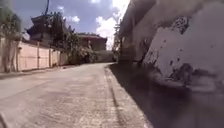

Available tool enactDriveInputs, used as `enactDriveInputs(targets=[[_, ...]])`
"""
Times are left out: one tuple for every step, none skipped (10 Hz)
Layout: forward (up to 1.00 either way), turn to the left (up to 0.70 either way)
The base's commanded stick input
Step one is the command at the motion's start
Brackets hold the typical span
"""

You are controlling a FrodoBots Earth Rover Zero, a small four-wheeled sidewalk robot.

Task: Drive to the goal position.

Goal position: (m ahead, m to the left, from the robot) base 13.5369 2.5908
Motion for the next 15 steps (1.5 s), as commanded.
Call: enactDriveInputs(targets=[[0.85,-0.02],[0.85,-0.11],[0.85,-0.25],[0.85,-0.30],[0.85,0.00],[0.85,0.00],[0.85,0.00],[0.85,0.00],[0.85,0.00],[0.85,0.00],[0.85,0.00],[0.85,0.00],[0.85,0.00],[0.85,0.00],[0.85,0.00]])
